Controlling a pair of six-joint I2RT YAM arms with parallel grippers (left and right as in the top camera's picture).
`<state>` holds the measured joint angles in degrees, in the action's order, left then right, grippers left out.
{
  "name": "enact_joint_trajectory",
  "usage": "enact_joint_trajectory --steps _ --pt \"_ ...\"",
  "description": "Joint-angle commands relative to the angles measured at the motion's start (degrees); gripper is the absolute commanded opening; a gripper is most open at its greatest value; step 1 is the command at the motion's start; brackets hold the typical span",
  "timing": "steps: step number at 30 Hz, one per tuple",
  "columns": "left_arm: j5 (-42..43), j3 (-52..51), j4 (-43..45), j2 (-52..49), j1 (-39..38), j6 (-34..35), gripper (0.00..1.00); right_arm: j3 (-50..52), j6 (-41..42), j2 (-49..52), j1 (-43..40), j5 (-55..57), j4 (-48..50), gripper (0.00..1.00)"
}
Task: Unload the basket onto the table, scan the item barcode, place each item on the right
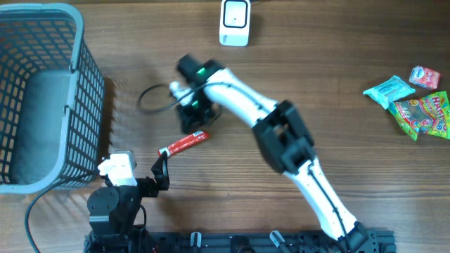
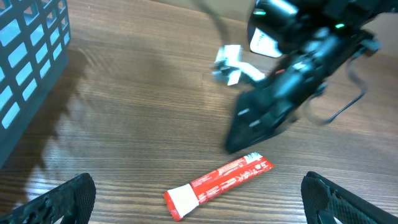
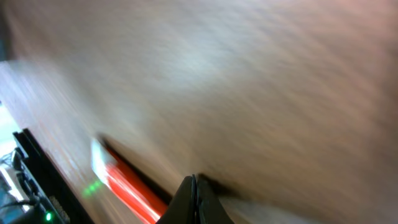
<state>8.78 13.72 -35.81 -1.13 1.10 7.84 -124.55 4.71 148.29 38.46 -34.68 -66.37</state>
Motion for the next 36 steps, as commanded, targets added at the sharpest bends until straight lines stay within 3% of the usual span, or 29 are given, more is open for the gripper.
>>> enact_joint_trajectory --steps 1,3,4,5,6,7,10,12,15,19,23,27,30,32,34,36 --pt "-0.52 0.04 0.33 0.35 -0.26 0.13 1.0 2.95 -6.45 3.48 -11.82 11.67 -3.72 0.05" --pt "-0.55 0.04 0.33 0.35 -0.26 0.11 1.0 2.93 -7.63 0.46 -16.13 8.68 -4.24 0.05" --pt "-0.52 0.04 0.33 0.35 -0.24 0.13 1.0 2.93 -8.13 -2.25 -18.1 5.09 -4.39 0.14" --pt "-0.52 0.04 0.33 0.35 -0.24 0.11 1.0 2.93 -11.02 -4.59 -18.75 2.73 -4.94 0.34" --pt "-0.52 0.04 0.33 0.35 -0.26 0.13 1.0 2.93 -12.94 -5.7 -18.75 2.69 -5.55 0.8" --pt "-0.55 0.04 0.33 0.35 -0.26 0.13 1.0 2.93 -16.44 -6.64 -18.27 3.15 -6.56 1.0" --pt "-0.52 0.04 0.33 0.35 -0.26 0.13 1.0 3.19 -25.57 -7.08 -13.79 7.45 -8.17 1.0" --pt "-0.52 0.04 0.33 0.35 -0.26 0.11 1.0 3.06 -27.28 -7.15 -10.05 7.45 -7.74 0.99" --pt "-0.52 0.04 0.33 0.35 -0.24 0.11 1.0 3.06 -27.21 -7.15 -5.68 7.67 -7.43 0.88" --pt "-0.52 0.04 0.33 0.35 -0.26 0.11 1.0 3.06 -27.65 -7.17 -1.49 12.81 -7.32 0.95" --pt "-0.55 0.04 0.33 0.35 -0.26 0.11 1.0 2.89 -28.44 -7.45 0.07 13.2 -6.86 0.96" --pt "-0.52 0.04 0.33 0.35 -0.24 0.11 1.0 2.89 -16.9 -11.47 0.26 11.89 -7.08 0.95" --pt "-0.52 0.04 0.33 0.35 -0.26 0.13 1.0 2.91 -14.8 -14.21 0.35 0.57 -7.63 0.96" --pt "-0.52 0.04 0.33 0.35 -0.26 0.11 1.0 4.52 -4.04 -12.74 0.37 0.74 -7.54 0.98" --pt "-0.52 0.04 0.33 0.35 -0.24 0.11 1.0 6.71 -0.5 -12.2 0.24 0.72 -7.08 0.99" --pt "-0.52 0.04 0.33 0.35 -0.26 0.11 1.0 8.98 9.4 -12.2 0.61 0.72 -6.4 1.0"
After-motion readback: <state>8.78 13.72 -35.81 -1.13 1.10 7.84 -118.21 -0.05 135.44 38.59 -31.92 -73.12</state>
